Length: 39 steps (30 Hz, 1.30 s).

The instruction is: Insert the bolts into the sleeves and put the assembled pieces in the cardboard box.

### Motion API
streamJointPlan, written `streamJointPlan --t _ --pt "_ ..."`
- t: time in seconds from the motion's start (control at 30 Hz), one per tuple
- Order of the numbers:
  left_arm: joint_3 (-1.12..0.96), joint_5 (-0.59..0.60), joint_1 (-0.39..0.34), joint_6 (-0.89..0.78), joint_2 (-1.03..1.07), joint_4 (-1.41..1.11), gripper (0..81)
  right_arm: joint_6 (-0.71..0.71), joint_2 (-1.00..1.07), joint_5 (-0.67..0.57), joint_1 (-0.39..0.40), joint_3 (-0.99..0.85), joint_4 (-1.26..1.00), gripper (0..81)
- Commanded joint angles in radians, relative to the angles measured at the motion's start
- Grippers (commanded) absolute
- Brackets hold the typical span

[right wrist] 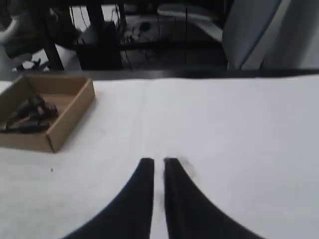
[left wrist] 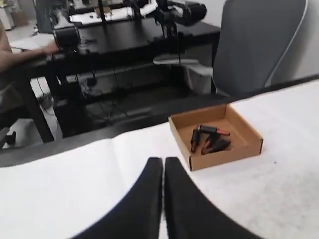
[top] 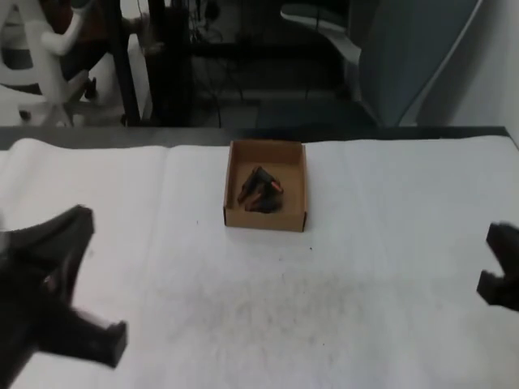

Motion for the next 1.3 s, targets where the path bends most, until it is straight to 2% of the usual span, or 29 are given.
streamJointPlan --t 0.0,0.03,0.1,0.13,0.2,0.27,0.33,0.43,0.53,0.63,0.73,0.83,0.93,1.0,1.07,1.27 --pt "-0.002 0.17 0.176 -0.018 0.112 -0.128 1.8 -0.063 -0.013 -0.01 -0.004 -0.007 -0.051 8.3" --pt "-0.002 0.193 0.239 -0.077 0.137 -0.181 1.8 -0.077 -0.013 -0.01 -0.004 -0.006 -0.051 8.3" --pt "-0.002 0.285 0.41 -0.18 0.146 -0.246 1.8 -0.079 -0.013 -0.01 -0.006 -0.006 -0.051 8.3" --pt "-0.002 0.379 0.498 -0.165 0.139 -0.258 1.8 -0.079 -0.013 -0.008 -0.006 -0.006 -0.051 8.3" --pt "-0.002 0.642 0.666 -0.102 0.106 -0.213 1.8 -0.079 -0.013 -0.011 -0.006 -0.006 -0.051 8.3" --pt "-0.002 0.822 0.8 -0.074 0.063 -0.1 1.8 -0.079 -0.013 -0.011 -0.006 -0.006 -0.051 8.3" --pt "-0.002 0.884 0.92 -0.061 0.0 0.046 1.8 -0.079 -0.013 -0.011 -0.006 -0.006 -0.051 8.3" --pt "-0.002 0.879 1.029 0.046 -0.105 0.19 1.8 -0.079 -0.013 -0.011 -0.006 -0.006 -0.051 8.3" --pt "0.016 0.874 1.022 0.05 -0.2 0.233 1.8 -0.079 -0.013 -0.039 -0.006 -0.004 -0.005 8.3" --pt "0.063 0.843 0.961 0.1 -0.261 0.299 1.8 -0.077 -0.013 -0.074 -0.006 0.005 0.084 8.3" --pt "0.08 0.798 0.895 0.102 -0.278 0.237 1.8 -0.064 -0.013 -0.072 -0.006 0.037 0.131 8.3" --pt "0.096 0.72 0.842 0.004 -0.277 0.214 1.8 -0.07 -0.013 -0.072 -0.004 0.104 0.06 8.3" --pt "0.17 0.678 0.793 -0.03 -0.274 0.206 1.8 -0.007 -0.008 -0.069 -0.004 0.199 -0.168 8.3" --pt "0.231 0.665 0.757 -0.105 -0.274 0.137 1.8 0.004 -0.008 -0.023 -0.004 0.212 -0.286 8.3" --pt "0.279 0.655 0.723 -0.205 -0.274 0.056 1.8 -0.018 -0.006 0.022 -0.004 0.212 -0.206 8.3" --pt "0.374 0.527 0.647 -0.013 -0.273 -0.111 1.8 0.033 -0.006 -0.006 -0.004 0.212 -0.182 8.3"
